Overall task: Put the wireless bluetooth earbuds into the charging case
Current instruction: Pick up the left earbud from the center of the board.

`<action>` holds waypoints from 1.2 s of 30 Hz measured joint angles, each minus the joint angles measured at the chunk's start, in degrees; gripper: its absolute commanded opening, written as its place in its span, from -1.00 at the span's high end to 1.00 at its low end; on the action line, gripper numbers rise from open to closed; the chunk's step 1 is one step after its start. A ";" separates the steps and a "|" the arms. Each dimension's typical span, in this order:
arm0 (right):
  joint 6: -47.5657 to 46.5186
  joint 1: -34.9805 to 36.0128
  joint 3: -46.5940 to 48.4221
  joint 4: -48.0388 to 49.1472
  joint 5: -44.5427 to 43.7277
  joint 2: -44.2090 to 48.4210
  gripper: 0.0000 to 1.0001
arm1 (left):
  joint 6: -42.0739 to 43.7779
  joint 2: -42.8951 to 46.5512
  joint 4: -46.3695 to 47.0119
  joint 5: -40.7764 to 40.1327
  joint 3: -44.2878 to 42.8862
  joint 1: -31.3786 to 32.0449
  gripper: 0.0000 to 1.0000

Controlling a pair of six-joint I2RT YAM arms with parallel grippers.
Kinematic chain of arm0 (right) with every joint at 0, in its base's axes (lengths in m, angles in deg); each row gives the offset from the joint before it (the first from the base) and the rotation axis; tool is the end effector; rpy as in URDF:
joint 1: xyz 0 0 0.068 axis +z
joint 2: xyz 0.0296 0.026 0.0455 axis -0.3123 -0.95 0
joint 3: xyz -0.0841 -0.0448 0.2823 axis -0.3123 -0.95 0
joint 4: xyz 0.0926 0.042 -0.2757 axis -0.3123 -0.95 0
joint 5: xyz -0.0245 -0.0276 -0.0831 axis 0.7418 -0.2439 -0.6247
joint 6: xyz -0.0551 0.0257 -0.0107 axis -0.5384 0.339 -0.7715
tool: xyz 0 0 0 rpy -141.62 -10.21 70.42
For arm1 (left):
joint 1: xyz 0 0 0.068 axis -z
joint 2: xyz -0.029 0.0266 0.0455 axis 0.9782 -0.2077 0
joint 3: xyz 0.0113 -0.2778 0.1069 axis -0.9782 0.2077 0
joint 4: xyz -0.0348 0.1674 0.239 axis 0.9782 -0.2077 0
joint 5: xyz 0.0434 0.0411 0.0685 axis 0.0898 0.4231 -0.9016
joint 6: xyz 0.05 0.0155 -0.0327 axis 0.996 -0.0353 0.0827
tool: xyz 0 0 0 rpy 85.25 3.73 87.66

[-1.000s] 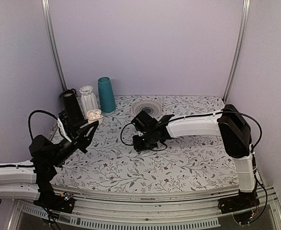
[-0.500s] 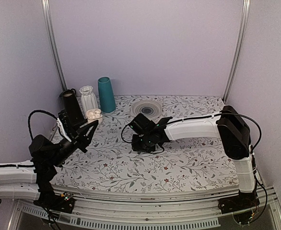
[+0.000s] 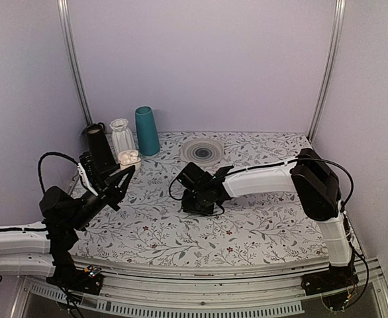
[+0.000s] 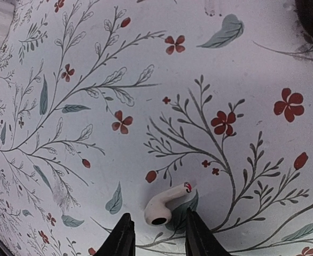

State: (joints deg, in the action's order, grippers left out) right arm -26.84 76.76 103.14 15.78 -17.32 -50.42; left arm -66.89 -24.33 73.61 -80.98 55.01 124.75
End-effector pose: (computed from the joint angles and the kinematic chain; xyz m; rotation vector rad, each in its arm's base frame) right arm 0.2770 0.4402 0.1325 0.0370 2.7001 0.5061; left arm 0.1354 -0.1414 0.2533 0.4109 1.1919 -0.7762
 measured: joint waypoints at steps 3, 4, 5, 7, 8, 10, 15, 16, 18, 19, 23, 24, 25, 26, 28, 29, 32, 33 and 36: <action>0.50 0.00 0.44 0.09 -0.11 -0.42 0.35 | -0.02 0.00 0.00 0.00 0.00 -0.02 1.00; 0.68 0.00 0.55 0.04 -0.15 -0.52 0.35 | -0.02 0.00 0.00 0.00 0.00 -0.02 1.00; 0.87 0.00 0.76 -0.07 -0.20 -0.63 0.35 | -0.02 0.00 0.00 0.02 0.00 -0.04 1.00; 1.16 0.00 1.46 -0.33 -0.42 -1.07 0.36 | -0.02 0.00 0.00 0.00 0.00 -0.04 1.00; 1.29 0.00 1.68 -0.37 -0.55 -1.22 0.37 | -0.04 0.00 0.02 0.00 0.00 -0.04 1.00; 1.38 0.00 2.05 -0.63 -0.92 -1.46 0.39 | -0.07 0.00 0.02 0.00 0.00 -0.04 1.00; 0.81 0.00 2.91 -1.05 -2.05 -2.08 0.42 | -0.26 -0.02 0.48 0.02 0.02 -0.04 1.00; 0.35 0.00 3.26 -0.96 -2.21 -2.36 0.42 | -0.28 -0.02 0.66 0.02 0.02 -0.07 1.00; -0.96 0.00 3.43 -0.63 -2.29 -2.58 0.42 | -0.33 0.00 0.83 0.02 0.02 -0.07 1.00; -1.79 0.11 3.48 -0.48 -2.23 -2.67 0.42 | -0.35 0.00 0.83 0.00 0.02 -0.07 1.00; -5.31 0.46 4.90 0.46 -1.90 -3.80 0.42 | -0.39 -0.02 0.85 0.02 0.02 -0.11 1.00; -6.10 0.55 5.33 0.57 -1.90 -4.13 0.42 | -0.39 -0.04 0.85 0.02 0.02 -0.11 1.00; -6.56 0.63 5.57 0.59 -1.92 -4.31 0.43 | -0.39 -0.07 0.85 0.04 0.02 -0.13 1.00; -7.04 0.72 5.66 0.61 -1.95 -4.37 0.43 | -0.39 -0.09 0.85 0.04 0.02 -0.15 1.00; -7.85 0.87 5.66 0.50 -2.05 -4.37 0.44 | -0.39 -0.09 0.85 0.04 0.02 -0.15 1.00; -8.15 0.92 5.66 0.50 -2.19 -4.37 0.44 | -0.39 -0.09 0.85 0.04 0.02 -0.15 1.00; -8.96 1.03 5.20 0.87 -2.58 -4.35 0.45 | -0.39 -0.15 0.85 0.07 0.02 -0.15 1.00; -9.22 1.07 4.94 1.18 -2.80 -4.26 0.46 | -0.42 -0.17 0.85 0.09 0.02 -0.15 1.00; -10.12 1.18 3.85 2.40 -3.39 -3.91 0.49 | -0.46 -0.22 0.85 0.13 0.02 -0.15 1.00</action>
State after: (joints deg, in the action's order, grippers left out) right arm -36.96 77.94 106.99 18.19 -20.71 -54.33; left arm -67.35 -24.54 74.46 -80.85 55.03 124.60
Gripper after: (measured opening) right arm 0.265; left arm 0.205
